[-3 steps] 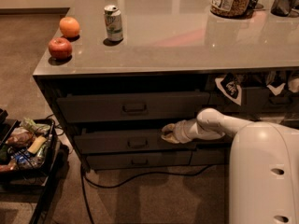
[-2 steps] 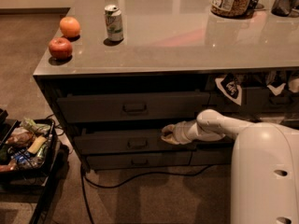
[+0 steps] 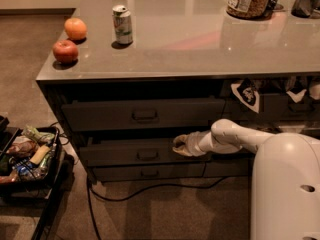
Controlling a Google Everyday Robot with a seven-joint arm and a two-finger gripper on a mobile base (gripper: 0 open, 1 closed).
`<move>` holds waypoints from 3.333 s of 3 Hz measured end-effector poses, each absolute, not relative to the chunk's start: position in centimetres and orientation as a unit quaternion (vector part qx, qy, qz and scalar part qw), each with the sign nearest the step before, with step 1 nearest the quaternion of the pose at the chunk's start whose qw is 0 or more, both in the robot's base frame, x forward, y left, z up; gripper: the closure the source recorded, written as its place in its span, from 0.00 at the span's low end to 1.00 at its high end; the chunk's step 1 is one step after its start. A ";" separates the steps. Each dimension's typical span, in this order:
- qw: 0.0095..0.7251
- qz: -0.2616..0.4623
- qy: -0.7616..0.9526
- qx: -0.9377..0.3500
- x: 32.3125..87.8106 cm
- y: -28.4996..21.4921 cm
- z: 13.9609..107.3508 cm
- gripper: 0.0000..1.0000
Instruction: Open middle drawer
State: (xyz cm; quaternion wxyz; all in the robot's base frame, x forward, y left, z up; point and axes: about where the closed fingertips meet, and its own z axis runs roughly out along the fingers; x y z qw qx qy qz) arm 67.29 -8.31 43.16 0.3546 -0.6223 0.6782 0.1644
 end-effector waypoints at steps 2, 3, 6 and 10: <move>0.366 0.153 0.671 -0.627 66.4 -8.1 42.9 1.00; 0.366 0.153 0.671 -0.627 66.3 -8.3 43.2 1.00; 0.390 0.123 0.660 -0.630 63.7 -7.8 42.4 1.00; 0.415 0.084 0.646 -0.635 60.7 -7.4 42.2 1.00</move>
Offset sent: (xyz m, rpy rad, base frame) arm -0.1657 0.0503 -0.0607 -0.0366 -0.6177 0.0427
